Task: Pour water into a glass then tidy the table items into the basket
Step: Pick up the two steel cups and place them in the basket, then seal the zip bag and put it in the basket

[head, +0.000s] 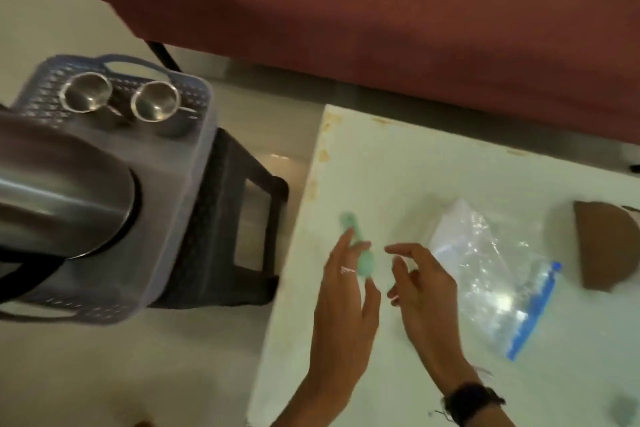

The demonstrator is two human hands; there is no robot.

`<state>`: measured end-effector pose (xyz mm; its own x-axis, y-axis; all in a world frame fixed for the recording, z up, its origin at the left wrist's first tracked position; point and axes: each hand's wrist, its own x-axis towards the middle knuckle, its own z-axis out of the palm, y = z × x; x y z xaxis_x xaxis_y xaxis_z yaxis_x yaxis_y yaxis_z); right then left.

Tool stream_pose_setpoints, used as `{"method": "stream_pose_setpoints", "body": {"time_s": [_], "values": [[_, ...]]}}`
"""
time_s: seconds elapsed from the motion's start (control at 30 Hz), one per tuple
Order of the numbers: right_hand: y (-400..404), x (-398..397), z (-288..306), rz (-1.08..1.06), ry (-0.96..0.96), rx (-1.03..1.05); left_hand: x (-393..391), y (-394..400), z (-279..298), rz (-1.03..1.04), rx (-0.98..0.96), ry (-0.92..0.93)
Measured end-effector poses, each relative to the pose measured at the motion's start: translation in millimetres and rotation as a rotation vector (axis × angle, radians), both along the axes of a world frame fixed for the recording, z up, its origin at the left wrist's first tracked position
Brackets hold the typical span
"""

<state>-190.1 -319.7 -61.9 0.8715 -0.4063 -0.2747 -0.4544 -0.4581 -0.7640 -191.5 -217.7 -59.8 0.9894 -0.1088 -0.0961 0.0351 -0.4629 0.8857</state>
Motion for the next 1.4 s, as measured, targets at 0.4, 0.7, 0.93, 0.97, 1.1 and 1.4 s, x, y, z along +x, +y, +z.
{"method": "stream_pose_setpoints", "body": {"time_s": [0.4, 0.7, 0.93, 0.97, 1.1, 1.4], "values": [[-199.1, -117.3, -20.1, -0.002, 0.141, -0.107, -60.9, -141.3, -53.1, -0.805, 0.529, -0.264], [-244.8, -128.1, -59.9, -0.255, 0.193, 0.348, -72.6, -186.7, -106.3, -0.858, 0.761, 0.027], [-241.2, -73.3, -72.5, -0.612, 0.143, 0.689, -66.6, -187.9, -101.2, -0.86, 0.728, 0.083], [-241.5, -68.6, -73.3, -0.631, 0.138, 0.663, -65.3, -188.4, -98.8, -0.863, 0.718, 0.101], [-244.0, -63.0, -73.1, -0.591, 0.086, 0.546, -54.8, -193.3, -83.3, -0.778, 0.581, 0.237], [-230.8, -71.9, -37.6, -0.308, -0.112, 0.379, 13.9, -233.0, -20.0, -0.491, 0.288, -0.112]]}}
